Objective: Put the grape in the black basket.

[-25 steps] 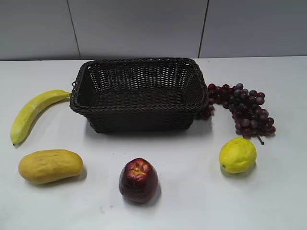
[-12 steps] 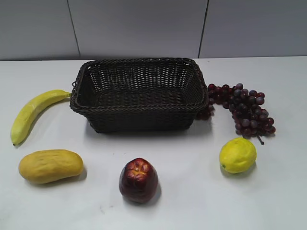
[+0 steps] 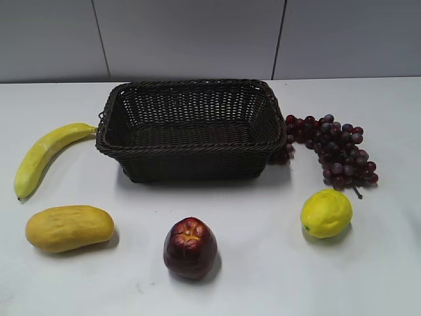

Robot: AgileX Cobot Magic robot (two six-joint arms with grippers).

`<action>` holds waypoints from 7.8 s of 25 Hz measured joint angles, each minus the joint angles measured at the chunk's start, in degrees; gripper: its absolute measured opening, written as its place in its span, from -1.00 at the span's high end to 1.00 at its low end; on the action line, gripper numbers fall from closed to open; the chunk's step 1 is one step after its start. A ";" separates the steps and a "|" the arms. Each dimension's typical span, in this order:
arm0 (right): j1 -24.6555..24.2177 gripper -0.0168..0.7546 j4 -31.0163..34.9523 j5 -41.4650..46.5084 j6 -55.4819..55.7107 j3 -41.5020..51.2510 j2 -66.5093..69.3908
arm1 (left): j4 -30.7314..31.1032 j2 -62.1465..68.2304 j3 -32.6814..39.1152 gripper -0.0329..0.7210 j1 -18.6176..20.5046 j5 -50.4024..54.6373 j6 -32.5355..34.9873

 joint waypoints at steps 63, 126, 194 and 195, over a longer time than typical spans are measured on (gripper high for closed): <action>2.73 0.15 7.81 14.77 -7.75 -37.42 44.75 | 0.00 0.00 0.00 0.31 0.00 0.00 0.00; 15.49 -0.69 9.02 23.51 -8.84 -53.06 39.46 | 0.00 0.00 0.00 0.30 0.00 0.00 0.00; -1.15 -0.57 0.19 42.16 -0.02 10.28 -50.50 | 0.00 0.00 0.00 0.29 0.00 0.00 0.00; -1.15 -0.57 0.19 42.16 -0.02 10.32 -51.88 | 0.00 0.00 0.00 0.29 0.00 0.00 0.00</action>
